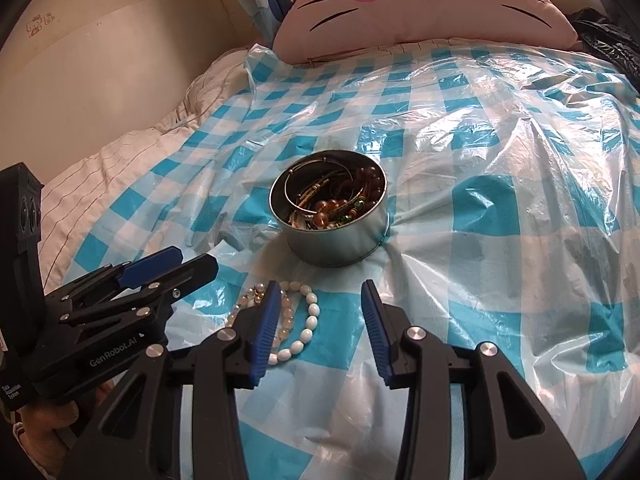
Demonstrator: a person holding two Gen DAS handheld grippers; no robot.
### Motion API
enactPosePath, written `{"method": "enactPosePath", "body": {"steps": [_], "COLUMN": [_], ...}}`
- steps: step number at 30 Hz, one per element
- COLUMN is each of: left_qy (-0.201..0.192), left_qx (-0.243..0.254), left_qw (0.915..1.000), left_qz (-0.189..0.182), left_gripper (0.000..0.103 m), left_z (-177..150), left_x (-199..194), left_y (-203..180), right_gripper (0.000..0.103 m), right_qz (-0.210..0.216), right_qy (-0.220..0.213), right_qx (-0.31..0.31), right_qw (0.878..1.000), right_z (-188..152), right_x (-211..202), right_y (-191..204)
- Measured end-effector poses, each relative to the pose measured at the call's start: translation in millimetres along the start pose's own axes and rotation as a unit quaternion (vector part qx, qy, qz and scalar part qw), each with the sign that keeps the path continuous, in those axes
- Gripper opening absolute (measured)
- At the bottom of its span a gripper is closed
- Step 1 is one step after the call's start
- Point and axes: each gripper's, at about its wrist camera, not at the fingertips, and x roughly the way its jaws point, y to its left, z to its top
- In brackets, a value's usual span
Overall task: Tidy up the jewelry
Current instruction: 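Move both open grippers back to the white pearl and peach bead bracelets, then close the left gripper on the peach bead bracelet while the right gripper grasps the white pearl bracelet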
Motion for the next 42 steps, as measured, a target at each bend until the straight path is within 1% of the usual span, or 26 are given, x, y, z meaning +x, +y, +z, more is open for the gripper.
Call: {"method": "enactPosePath", "body": {"steps": [3, 6, 10, 13, 15, 19, 25, 28, 30, 32, 33, 35, 37, 39, 40, 42], "left_qy": [0.003, 0.004, 0.011, 0.02, 0.028, 0.037, 0.051, 0.062, 0.069, 0.074, 0.076, 0.074, 0.058, 0.024, 0.014, 0.017], "left_qx": [0.003, 0.004, 0.008, 0.005, 0.004, -0.002, 0.016, 0.019, 0.018, 0.025, 0.031, 0.045, 0.06, 0.081, 0.094, 0.109], "left_qw": [1.0, 1.0, 0.9999, 0.9996, 0.9992, 0.9987, 0.9981, 0.9978, 0.9974, 0.997, 0.9966, 0.996, 0.9959, 0.9961, 0.9953, 0.9938], "left_qz": [0.002, 0.003, -0.002, -0.018, -0.027, -0.036, -0.031, -0.016, -0.013, -0.002, 0.004, 0.019, 0.035, 0.025, 0.019, 0.0], "left_gripper": [0.05, 0.052, 0.053, 0.053, 0.053, 0.053, 0.053, 0.053, 0.053, 0.053, 0.053, 0.053, 0.053, 0.053, 0.053, 0.053], "left_z": [-5, -7, -8, -9, -11, -13, -15, -17, -17, -18, -19, -20, -20, -17, -16, -12], "left_x": [-3, -3, 1, 3, 4, 7, 14, 20, 24, 26, 27, 27, 22, 10, 7, 9], "left_y": [-1, -1, -1, 1, 3, 6, -1, -2, -1, -3, -5, -10, -15, -24, -29, -38], "right_gripper": [0.045, 0.045, 0.045, 0.045, 0.045, 0.045, 0.045, 0.046, 0.046, 0.046, 0.046, 0.046, 0.046, 0.046, 0.046, 0.046], "right_qz": [-0.012, -0.022, -0.036, -0.05, -0.067, -0.087, -0.082, -0.096, -0.126, -0.178, -0.192, -0.203, -0.189, -0.18, -0.176, -0.174], "right_qy": [0.0, 0.005, 0.016, 0.026, 0.035, 0.045, 0.048, 0.062, 0.062, 0.05, 0.045, 0.039, 0.033, 0.034, 0.038, 0.045], "right_qx": [0.001, 0.002, -0.013, -0.034, -0.045, -0.055, -0.072, -0.087, -0.097, -0.109, -0.105, -0.089, -0.076, -0.074, -0.075, -0.083], "right_qw": [1.0, 1.0, 0.999, 0.998, 0.996, 0.994, 0.993, 0.99, 0.985, 0.977, 0.975, 0.974, 0.979, 0.98, 0.981, 0.98], "right_z": [-3, -5, -6, -7, -9, -11, -8, -8, -8, -9, -9, -9, -8, -8, -9, -10], "right_x": [-1, 1, 8, 14, 19, 24, 32, 42, 41, 33, 28, 20, 14, 15, 16, 20], "right_y": [-2, -5, -2, 4, 7, 8, 13, 17, 17, 16, 11, 2, -5, -6, -5, -2]}}
